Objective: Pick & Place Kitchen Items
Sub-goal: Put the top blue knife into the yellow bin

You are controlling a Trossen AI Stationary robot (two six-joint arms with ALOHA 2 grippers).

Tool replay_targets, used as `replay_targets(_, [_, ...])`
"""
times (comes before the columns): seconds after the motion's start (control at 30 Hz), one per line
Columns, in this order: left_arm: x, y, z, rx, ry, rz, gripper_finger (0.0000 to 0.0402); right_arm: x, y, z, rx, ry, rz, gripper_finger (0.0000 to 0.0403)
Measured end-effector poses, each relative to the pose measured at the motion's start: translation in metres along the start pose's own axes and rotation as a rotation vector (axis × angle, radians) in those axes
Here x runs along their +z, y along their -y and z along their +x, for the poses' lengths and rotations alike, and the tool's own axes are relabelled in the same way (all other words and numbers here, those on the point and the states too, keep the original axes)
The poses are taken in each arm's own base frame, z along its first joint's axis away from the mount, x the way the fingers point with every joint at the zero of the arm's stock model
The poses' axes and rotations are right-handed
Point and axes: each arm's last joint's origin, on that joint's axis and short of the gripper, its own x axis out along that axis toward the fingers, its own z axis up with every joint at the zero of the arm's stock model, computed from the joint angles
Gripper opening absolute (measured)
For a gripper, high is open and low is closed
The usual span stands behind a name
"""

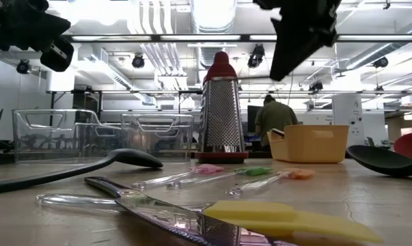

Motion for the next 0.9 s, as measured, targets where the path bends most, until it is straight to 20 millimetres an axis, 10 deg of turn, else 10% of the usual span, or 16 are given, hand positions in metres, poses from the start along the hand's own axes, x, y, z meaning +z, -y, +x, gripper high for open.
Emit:
replay_targets(0.53, [0.000, 0.000, 0.000, 0.000, 0.000, 0.000, 0.0012, 0.013, 0.051, -0.041, -0.139, 0.158, 0.141, 0.0045])
replay_targets(0.9, [0.000, 0.000, 0.000, 0.000, -0.001, 0.000, 0.0012, 0.044, 0.095, -0.033, -0.243, 0.181, 0.263, 0.0046])
